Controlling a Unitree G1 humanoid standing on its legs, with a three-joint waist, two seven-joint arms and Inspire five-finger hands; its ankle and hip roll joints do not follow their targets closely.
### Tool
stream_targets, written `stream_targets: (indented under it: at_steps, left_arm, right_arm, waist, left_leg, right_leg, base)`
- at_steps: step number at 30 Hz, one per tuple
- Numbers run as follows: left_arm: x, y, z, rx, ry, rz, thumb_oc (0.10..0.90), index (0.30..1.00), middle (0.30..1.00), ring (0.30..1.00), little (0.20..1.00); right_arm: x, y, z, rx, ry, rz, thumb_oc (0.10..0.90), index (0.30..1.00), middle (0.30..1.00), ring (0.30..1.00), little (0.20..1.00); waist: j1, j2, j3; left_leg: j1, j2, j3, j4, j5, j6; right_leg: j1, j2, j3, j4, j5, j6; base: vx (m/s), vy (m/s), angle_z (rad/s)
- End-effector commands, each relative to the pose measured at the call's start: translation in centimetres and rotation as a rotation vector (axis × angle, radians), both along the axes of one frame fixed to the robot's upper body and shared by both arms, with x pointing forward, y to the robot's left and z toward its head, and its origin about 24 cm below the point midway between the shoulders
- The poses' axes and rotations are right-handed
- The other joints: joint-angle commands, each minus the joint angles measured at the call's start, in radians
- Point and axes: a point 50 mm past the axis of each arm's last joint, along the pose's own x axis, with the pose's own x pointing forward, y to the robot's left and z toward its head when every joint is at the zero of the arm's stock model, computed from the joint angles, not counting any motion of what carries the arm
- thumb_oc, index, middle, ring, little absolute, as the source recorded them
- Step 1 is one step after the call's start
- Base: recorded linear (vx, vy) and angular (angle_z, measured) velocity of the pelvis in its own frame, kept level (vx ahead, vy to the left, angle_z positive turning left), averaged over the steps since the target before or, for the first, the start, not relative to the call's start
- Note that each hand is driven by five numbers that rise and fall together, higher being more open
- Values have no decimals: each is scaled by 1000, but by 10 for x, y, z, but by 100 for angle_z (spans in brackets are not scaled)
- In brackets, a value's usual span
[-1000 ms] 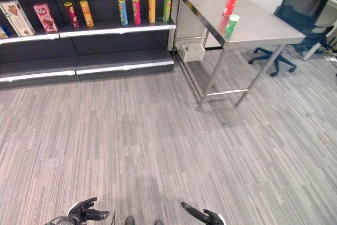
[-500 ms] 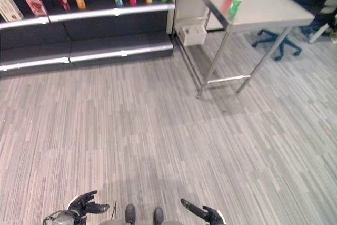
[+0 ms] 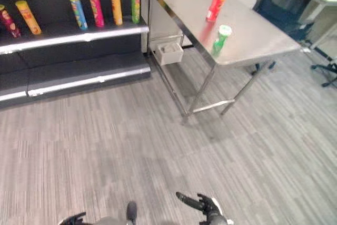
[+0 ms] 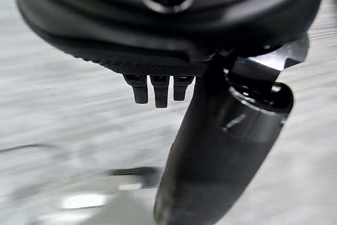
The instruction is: Put the goods on the table back onto the shelves and tidy them up.
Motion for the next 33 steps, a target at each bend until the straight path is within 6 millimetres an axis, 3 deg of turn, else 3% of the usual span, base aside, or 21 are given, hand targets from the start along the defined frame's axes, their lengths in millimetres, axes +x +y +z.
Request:
stream_targets:
  at_steps: [1, 3, 5, 6, 7, 9, 16, 22, 28, 29, 31, 33]
  left_arm:
    - [32, 3, 13, 40, -102, -67, 800, 900, 900, 900, 900]
    - [38, 2, 15, 47, -117, -82, 800, 900, 900, 900, 900]
    - [43, 3, 16, 64, -119, -103, 800, 900, 900, 900, 900]
    - [43, 3, 16, 64, -119, -103, 800, 900, 900, 900, 900]
    - [47, 2, 18, 68, -128, -110, 800, 900, 900, 900, 900]
    - [48, 0, 18, 73, -134, -132, 800, 900, 900, 900, 900]
    - [46, -10, 15, 45, -146, -125, 800, 900, 900, 900, 900]
    - [42, -11, 13, 45, -134, -121, 800, 900, 900, 900, 900]
    - [36, -10, 10, 46, -104, -129, 800, 900, 900, 900, 900]
    - [36, -10, 10, 46, -104, -130, 800, 900, 900, 900, 900]
    - [39, -9, 12, 44, -116, -138, 800, 900, 900, 900, 900]
    - [48, -9, 17, 47, -145, -161, 800, 900, 900, 900, 900]
  right_arm:
    - [31, -28, 21, -74, -130, -44, 800, 900, 900, 900, 900]
    - [31, -31, 22, -80, -129, -63, 800, 900, 900, 900, 900]
    - [28, -33, 20, -82, -116, -87, 800, 900, 900, 900, 900]
    - [28, -33, 20, -82, -116, -87, 800, 900, 900, 900, 900]
    - [22, -34, 17, -82, -92, -106, 800, 900, 900, 900, 900]
    - [12, -38, 14, -92, -59, -119, 800, 900, 900, 900, 900]
    - [-13, -52, 7, -115, 37, -180, 800, 900, 900, 900, 900]
    - [-14, -51, 6, -118, 54, -165, 800, 900, 900, 900, 900]
    - [-13, -49, 6, -111, 47, -149, 800, 900, 900, 900, 900]
    - [-13, -49, 6, -109, 46, -147, 800, 900, 900, 900, 900]
    - [-12, -49, 7, -103, 32, -138, 800, 900, 900, 900, 900]
    - [-10, -52, 10, -112, 15, -134, 800, 900, 900, 900, 900]
  waist:
    - [-31, 73, 50]
    - [-59, 73, 64]
    - [-88, 57, 69]
    - [-89, 58, 68]
    - [-109, 42, 65]
    - [-112, 33, 63]
    - [-110, 44, 24]
    - [-98, 47, 22]
    - [-101, 47, 21]
    - [-103, 48, 20]
    - [-104, 37, 34]
    - [-100, 17, 69]
  left_leg:
    - [-24, 105, 12, -69, 18, -107]
    - [15, 103, 6, -69, -14, -120]
    - [63, 91, -10, -69, -55, -138]
    - [61, 92, -10, -69, -53, -138]
    - [85, 84, -23, -69, -78, -149]
    - [110, 79, -39, -69, -102, -150]
    - [125, 115, -60, -69, -110, -172]
    - [131, 135, -45, -53, -123, -190]
    - [117, 158, -30, 59, -129, -214]
    - [108, 164, -24, 101, -116, -223]
    - [33, 172, -25, 327, -39, -238]
    - [-113, 178, -65, 625, 59, -243]
  right_leg:
    - [191, -71, -185, -627, 40, -34]
    - [162, -54, -238, -823, 20, -33]
    - [147, -9, -238, -1059, 59, -11]
    - [149, -8, -240, -1066, 64, -11]
    - [125, 9, -212, -1187, 117, 17]
    - [149, 14, -198, -1249, 140, 23]
    - [226, 53, -204, -1301, 149, -13]
    - [255, 67, -212, -1301, 117, -26]
    - [292, 84, -211, -1306, 82, -50]
    - [300, 90, -208, -1306, 74, -56]
    - [333, 106, -188, -1306, 48, -86]
    - [357, 113, -173, -1300, 38, -114]
  base:
    - [507, 126, 33]
    - [357, -74, 18]
    - [323, -100, 13]
    - [353, -107, 29]
    - [331, -97, 23]
    - [338, -103, 47]
    - [207, -113, 8]
    - [89, -80, 2]
    - [82, -75, -4]
    - [84, -105, 5]
    - [114, -183, -11]
    - [38, -232, -34]
